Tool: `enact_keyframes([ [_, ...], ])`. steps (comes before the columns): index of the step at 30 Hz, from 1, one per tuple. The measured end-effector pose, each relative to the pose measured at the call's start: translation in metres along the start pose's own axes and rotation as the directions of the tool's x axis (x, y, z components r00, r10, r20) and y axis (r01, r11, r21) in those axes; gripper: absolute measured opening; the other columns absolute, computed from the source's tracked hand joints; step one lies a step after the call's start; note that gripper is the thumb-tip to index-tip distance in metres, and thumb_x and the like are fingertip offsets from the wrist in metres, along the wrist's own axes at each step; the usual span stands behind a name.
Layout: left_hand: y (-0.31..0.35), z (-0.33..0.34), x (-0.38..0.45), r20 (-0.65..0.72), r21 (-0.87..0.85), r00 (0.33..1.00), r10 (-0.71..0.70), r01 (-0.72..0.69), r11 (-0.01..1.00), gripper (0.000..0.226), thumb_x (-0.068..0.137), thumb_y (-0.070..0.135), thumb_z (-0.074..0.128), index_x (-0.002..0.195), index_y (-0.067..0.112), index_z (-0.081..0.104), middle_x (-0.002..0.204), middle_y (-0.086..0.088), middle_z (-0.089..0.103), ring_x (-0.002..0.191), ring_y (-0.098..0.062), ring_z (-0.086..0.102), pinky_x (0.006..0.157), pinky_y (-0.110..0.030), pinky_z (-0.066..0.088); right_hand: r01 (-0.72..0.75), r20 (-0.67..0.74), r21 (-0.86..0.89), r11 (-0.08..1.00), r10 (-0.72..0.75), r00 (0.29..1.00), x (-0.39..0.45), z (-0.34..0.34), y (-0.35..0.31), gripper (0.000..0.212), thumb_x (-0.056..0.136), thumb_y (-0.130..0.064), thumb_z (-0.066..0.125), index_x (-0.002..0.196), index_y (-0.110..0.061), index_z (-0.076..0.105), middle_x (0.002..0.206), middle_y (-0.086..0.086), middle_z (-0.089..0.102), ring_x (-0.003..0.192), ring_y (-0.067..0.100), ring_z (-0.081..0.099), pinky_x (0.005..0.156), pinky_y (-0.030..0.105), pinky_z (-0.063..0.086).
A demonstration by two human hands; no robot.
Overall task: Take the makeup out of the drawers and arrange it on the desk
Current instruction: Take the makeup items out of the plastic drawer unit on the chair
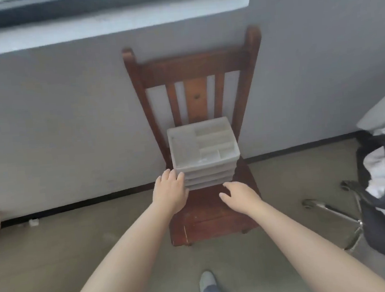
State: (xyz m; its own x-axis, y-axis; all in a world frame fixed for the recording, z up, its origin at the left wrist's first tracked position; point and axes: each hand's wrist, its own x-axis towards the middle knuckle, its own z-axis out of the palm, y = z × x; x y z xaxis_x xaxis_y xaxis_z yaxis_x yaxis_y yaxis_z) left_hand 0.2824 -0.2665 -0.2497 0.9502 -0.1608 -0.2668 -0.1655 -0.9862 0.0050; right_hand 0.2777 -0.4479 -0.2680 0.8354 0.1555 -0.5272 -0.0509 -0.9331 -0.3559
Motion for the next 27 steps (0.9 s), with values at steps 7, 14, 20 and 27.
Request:
enact_keyframes([
  [7, -0.026, 0.085, 0.096, -0.134, -0.019, 0.988, 0.073, -0.076, 0.997, 0.045, 0.068, 0.017, 0.069, 0.104, -0.008, 0.061, 0.109, -0.031, 0.062, 0.103, -0.048, 0.06, 0.08, -0.055, 0.051, -0.294, 0.155, 0.744, 0.6, 0.272, 0.95, 0.139, 0.052, 0.019, 0.038, 0.098, -0.016, 0.034, 0.133, -0.005, 0.042, 0.138, 0.017, 0.044, 0.127, 0.03, 0.042, 0.104, 0.033, 0.035],
  [14, -0.044, 0.156, 0.123, -0.352, 0.019, 0.913, 0.205, -0.212, 0.977, 0.051, 0.086, 0.026, 0.043, 0.124, -0.006, 0.035, 0.124, -0.031, 0.054, 0.125, -0.041, 0.027, 0.1, -0.053, 0.032, -0.211, 0.428, 0.817, -0.537, 0.319, 0.846, 0.213, 0.087, 0.03, 0.023, 0.089, 0.008, 0.035, 0.081, -0.005, 0.052, 0.079, 0.007, 0.047, 0.076, 0.019, 0.05, 0.078, 0.031, 0.044],
  [20, -0.05, 0.169, 0.125, -0.415, 0.011, 0.869, 0.268, -0.29, 0.957, 0.047, 0.099, 0.029, 0.022, 0.127, -0.009, 0.031, 0.125, -0.037, 0.049, 0.124, -0.045, 0.022, 0.116, -0.038, 0.007, -0.129, 0.417, 0.784, -0.608, 0.361, 0.835, 0.197, 0.121, 0.039, 0.018, 0.09, 0.0, 0.045, 0.106, -0.008, 0.047, 0.089, 0.009, 0.053, 0.082, 0.021, 0.056, 0.078, 0.034, 0.047],
  [27, -0.044, 0.172, 0.12, -0.434, -0.054, 0.887, 0.158, -0.201, 0.978, 0.055, 0.085, 0.024, 0.042, 0.128, -0.01, 0.029, 0.127, -0.039, 0.045, 0.123, -0.044, 0.021, 0.108, -0.044, 0.015, -0.264, 0.512, 0.8, -0.539, 0.384, 0.769, 0.147, 0.157, 0.056, 0.011, 0.093, 0.001, 0.042, 0.093, -0.01, 0.043, 0.076, 0.01, 0.059, 0.063, 0.014, 0.067, 0.096, 0.039, 0.04],
])
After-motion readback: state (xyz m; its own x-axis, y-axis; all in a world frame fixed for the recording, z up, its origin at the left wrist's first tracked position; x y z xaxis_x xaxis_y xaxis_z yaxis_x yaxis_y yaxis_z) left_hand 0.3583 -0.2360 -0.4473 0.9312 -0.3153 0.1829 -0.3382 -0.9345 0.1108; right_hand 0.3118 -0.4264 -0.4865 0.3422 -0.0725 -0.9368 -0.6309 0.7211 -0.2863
